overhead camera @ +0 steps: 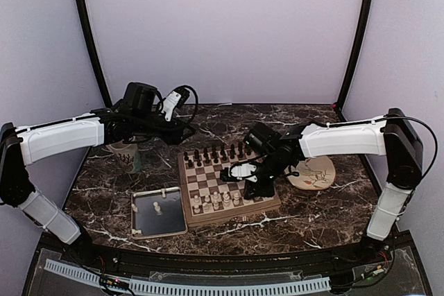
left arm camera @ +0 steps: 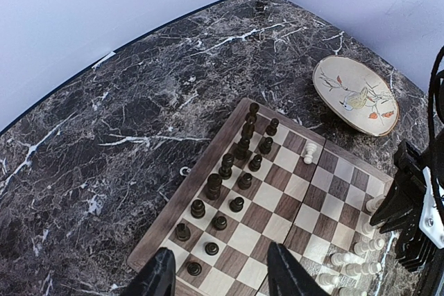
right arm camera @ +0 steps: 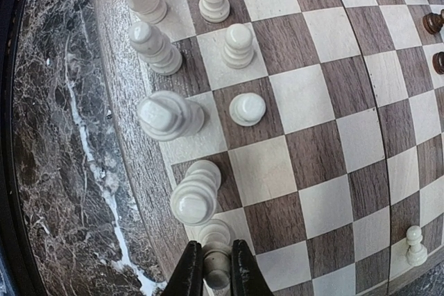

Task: Set up the chess pieces on the board
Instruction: Adjust the bishop at f1, then pick up the pawn from the chessboard.

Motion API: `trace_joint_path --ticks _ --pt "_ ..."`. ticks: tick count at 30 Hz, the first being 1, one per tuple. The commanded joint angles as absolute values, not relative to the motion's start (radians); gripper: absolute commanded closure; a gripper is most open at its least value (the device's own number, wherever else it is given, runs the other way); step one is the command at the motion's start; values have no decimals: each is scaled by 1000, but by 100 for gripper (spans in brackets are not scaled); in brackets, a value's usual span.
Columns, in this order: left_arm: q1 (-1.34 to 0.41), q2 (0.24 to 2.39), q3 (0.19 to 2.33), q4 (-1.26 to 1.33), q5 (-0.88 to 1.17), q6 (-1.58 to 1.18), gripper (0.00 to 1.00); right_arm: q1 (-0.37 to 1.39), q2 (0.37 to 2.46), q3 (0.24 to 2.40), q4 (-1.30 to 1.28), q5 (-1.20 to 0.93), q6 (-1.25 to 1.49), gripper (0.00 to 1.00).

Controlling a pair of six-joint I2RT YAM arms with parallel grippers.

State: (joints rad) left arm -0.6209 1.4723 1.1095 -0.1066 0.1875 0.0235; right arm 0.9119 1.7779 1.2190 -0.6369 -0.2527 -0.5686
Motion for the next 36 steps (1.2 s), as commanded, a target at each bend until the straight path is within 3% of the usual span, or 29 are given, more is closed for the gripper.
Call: trace_joint_path --ticks 1,12,24,36 --pt "-621 1470 1127 -115 203 32 53 919 1752 1203 -654 -235 -578 87" --pt "-621 1473 1131 -118 206 32 53 893 1710 1280 -713 -293 -577 65" --pt "-621 1472 1132 -120 214 34 53 672 1739 1371 -689 -301 -612 68" --pt "-621 1476 1132 -125 229 37 53 650 1855 1368 -611 -214 -740 64"
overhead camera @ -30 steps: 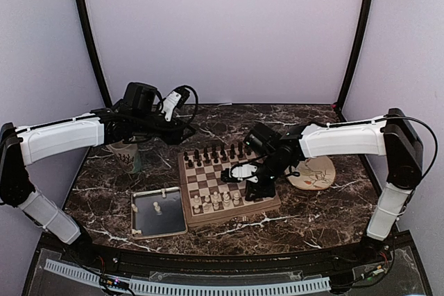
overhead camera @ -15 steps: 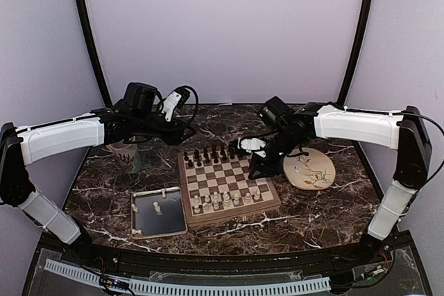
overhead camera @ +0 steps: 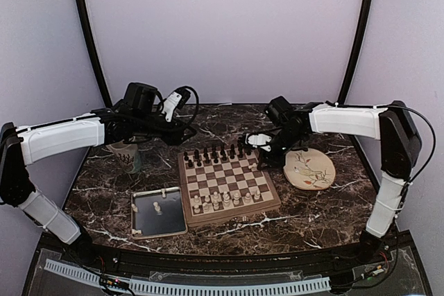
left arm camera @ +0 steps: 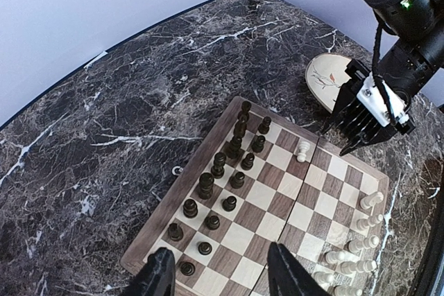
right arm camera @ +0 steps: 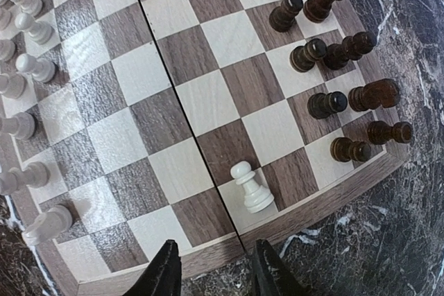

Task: Set up the chess pieces on the board
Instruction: Pick up the pawn from the chessboard.

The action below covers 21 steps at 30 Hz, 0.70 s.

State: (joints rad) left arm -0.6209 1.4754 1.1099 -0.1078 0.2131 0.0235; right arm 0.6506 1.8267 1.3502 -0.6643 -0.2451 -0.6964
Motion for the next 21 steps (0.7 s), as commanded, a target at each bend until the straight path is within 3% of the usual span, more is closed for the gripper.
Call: trace_joint_path --ticks 1,21 --pt "-621 1476 1132 -125 227 37 53 650 1864 1368 -604 -207 -743 63" --pt "-621 1507 1150 -147 244 43 52 639 1994 1434 -584 -231 -786 57"
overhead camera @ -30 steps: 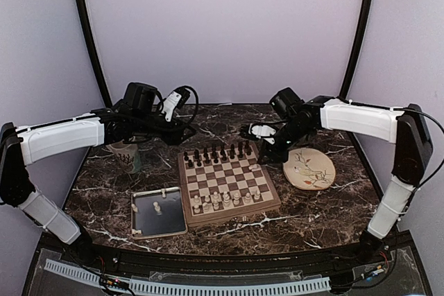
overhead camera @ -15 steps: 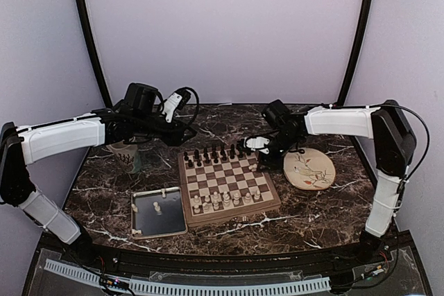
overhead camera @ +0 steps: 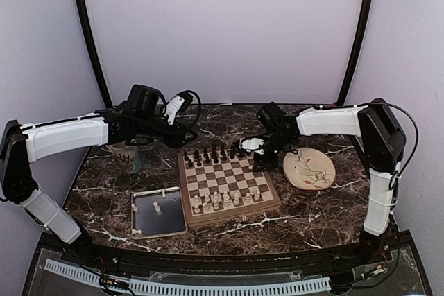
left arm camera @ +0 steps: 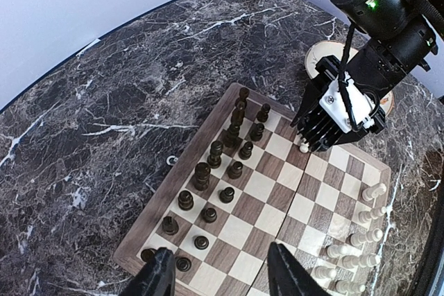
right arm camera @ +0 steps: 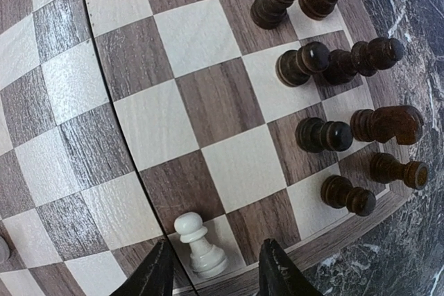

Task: Set up the chess pieces on the board
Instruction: Pick up the pawn from the chessboard.

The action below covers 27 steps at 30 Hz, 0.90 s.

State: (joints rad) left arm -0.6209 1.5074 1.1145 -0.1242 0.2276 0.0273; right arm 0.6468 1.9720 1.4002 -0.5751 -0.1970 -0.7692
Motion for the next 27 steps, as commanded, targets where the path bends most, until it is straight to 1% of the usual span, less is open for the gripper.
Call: trace_joint_path --ticks 1,11,15,18,24,27 --pt "-621 1509 1150 -147 245 43 52 638 1997 1439 -593 -238 -788 57" --pt "-621 1512 1155 -153 253 45 52 624 2037 1489 -732 -311 -808 66" --pt "-621 1512 1157 -154 257 43 52 624 2039 1480 -734 -311 -796 70" --pt "-621 1513 1157 -152 261 41 53 624 2040 1471 -716 -313 -777 76" --pt "-621 1520 1155 -151 273 32 52 625 2047 1468 -683 -310 -718 83" --pt "-621 1523 1154 -142 273 18 52 623 2003 1451 -669 -338 -684 87"
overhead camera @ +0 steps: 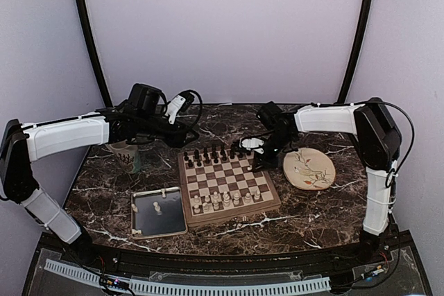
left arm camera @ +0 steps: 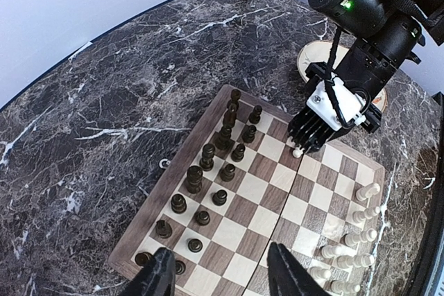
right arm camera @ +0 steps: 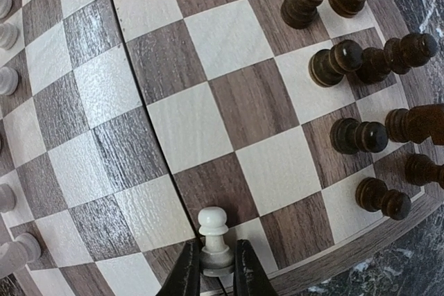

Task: Set up the chess pieces on the board
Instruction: Pick up the pawn from the chessboard, then pass from the right arm to the left

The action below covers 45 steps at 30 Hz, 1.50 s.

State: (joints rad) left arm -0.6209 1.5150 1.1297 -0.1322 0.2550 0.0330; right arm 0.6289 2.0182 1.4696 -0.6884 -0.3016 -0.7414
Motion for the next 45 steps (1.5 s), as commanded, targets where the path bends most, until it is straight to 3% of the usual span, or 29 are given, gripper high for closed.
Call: trace_joint_path --ticks 1,7,14,20,36,45 --pt "-621 1521 1150 -131 273 8 53 621 1974 1438 -660 -355 -671 87" --pt "-626 1472 1044 89 436 -115 56 603 1760 1332 -588 -512 -561 89" --pt "-776 1501 1033 270 544 -173 58 583 1539 1173 -470 -784 -444 89" --pt "-843 1589 1007 525 664 -297 57 582 1486 1108 -423 -856 -430 88" --pt "-888 1763 1158 430 702 -215 58 582 1441 1073 -446 -898 -480 86" --pt "-888 1784 1176 428 720 -223 72 582 1442 1075 -449 -907 -480 85"
